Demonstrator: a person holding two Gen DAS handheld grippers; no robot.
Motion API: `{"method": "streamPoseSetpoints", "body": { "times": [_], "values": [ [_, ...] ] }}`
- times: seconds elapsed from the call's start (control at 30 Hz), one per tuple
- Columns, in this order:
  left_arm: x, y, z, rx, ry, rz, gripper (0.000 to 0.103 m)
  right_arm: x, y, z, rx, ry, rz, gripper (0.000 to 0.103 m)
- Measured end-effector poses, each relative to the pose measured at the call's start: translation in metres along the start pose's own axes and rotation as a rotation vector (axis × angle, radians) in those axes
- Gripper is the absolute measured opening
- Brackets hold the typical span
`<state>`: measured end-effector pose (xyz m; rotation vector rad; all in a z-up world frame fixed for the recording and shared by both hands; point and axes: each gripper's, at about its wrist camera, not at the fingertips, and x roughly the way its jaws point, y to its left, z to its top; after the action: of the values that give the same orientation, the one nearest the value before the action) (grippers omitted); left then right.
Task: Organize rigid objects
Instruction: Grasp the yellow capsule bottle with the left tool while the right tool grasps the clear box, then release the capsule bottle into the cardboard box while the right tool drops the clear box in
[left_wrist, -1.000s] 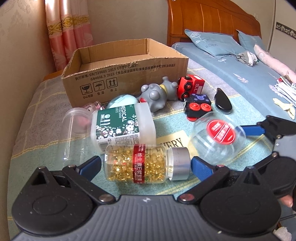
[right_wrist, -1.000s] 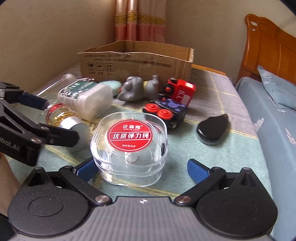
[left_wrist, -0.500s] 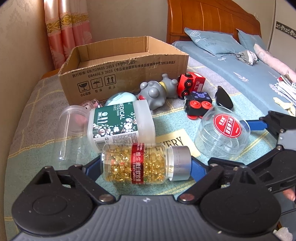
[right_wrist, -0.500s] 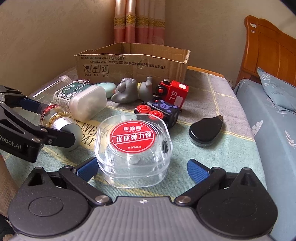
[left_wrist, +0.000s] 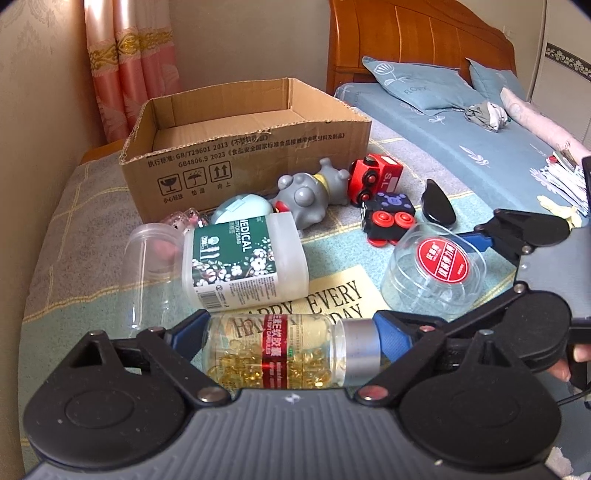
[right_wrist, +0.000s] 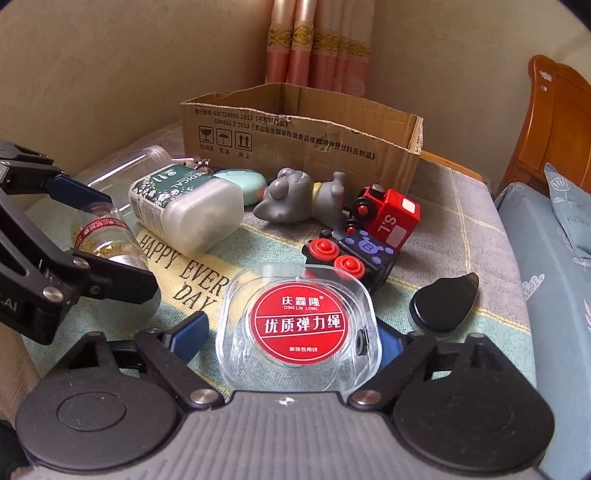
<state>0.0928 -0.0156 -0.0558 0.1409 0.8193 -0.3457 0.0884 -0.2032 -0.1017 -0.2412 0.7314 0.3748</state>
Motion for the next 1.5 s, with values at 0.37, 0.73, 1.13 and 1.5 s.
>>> {"method": "streamPoseSetpoints", "body": {
  "times": [0.37,0.73,1.13,1.5],
  "values": [
    [-0.007,0.000,0.012,0.022,0.021,-0.013,0.093,-0.005,-0.006,0.009,0.007,0.046,0.031,0.081],
    [-0.025,0.014,0.070,0.022,-0.030,0.013,0.093,-0.029,-0.021,0.050,-0.035,0.020,0.066,0.080],
    [0.022,0.055,0.183,0.018,-0.093,0.100,0.093,-0.029,-0.045,0.118,-0.070,-0.071,0.059,0.080],
    [0.097,0.093,0.237,-0.015,-0.038,0.130,0.095,-0.008,-0.070,0.168,-0.055,-0.097,0.024,0.080]
  ]
}}
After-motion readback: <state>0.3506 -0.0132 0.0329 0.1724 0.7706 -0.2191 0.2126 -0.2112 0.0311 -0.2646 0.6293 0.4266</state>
